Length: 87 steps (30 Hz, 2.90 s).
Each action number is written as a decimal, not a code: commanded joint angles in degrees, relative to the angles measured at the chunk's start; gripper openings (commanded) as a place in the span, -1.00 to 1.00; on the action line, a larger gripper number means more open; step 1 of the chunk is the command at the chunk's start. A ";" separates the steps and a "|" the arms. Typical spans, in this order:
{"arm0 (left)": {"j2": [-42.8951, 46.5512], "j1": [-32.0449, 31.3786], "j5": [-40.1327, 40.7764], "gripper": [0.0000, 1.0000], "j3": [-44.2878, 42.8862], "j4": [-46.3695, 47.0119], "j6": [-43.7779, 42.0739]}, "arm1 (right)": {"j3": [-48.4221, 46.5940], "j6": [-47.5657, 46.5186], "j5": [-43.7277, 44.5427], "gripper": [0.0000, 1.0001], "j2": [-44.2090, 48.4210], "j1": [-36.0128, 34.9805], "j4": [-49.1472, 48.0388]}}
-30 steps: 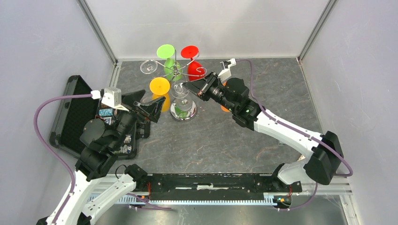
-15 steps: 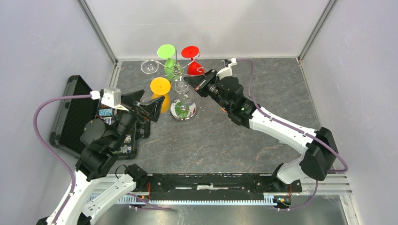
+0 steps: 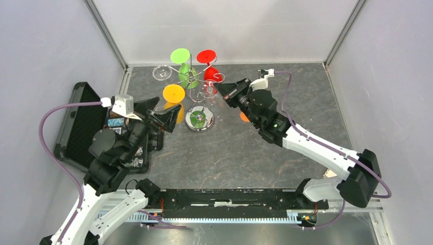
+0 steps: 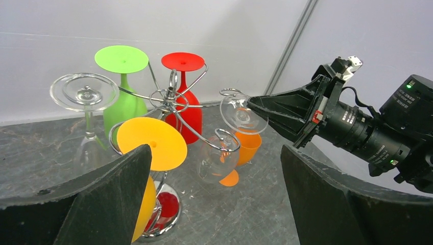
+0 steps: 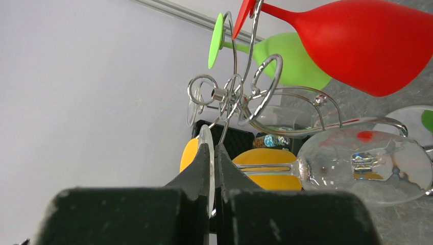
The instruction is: Take the wine glass off the wine glass rack
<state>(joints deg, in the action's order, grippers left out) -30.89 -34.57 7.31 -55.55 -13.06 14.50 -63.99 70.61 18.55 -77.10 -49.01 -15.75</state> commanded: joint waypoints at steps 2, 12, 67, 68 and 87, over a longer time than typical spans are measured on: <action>-1.52 0.19 -6.93 1.00 0.13 4.23 -0.84 | 3.11 1.69 -1.05 -1.00 6.91 -0.12 -4.11; -9.26 0.18 -29.15 1.00 -4.04 9.21 0.70 | 7.32 -0.79 -4.32 -1.00 17.51 -0.04 -2.77; -31.26 -8.05 -48.25 -0.30 2.38 39.77 -15.12 | 14.16 4.26 -15.08 -1.00 29.48 0.13 -5.54; -31.37 -8.06 -48.26 -0.36 2.29 39.90 -13.52 | 14.15 4.35 -15.28 -1.00 29.25 0.13 -5.65; -29.21 -8.06 -30.99 -0.96 1.10 47.16 1.35 | 20.76 -9.99 -7.26 0.77 35.74 0.50 -6.22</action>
<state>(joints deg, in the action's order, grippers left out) -62.70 -42.52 -33.34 -52.82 27.46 7.14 -45.19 69.69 6.85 -45.65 -48.69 -19.14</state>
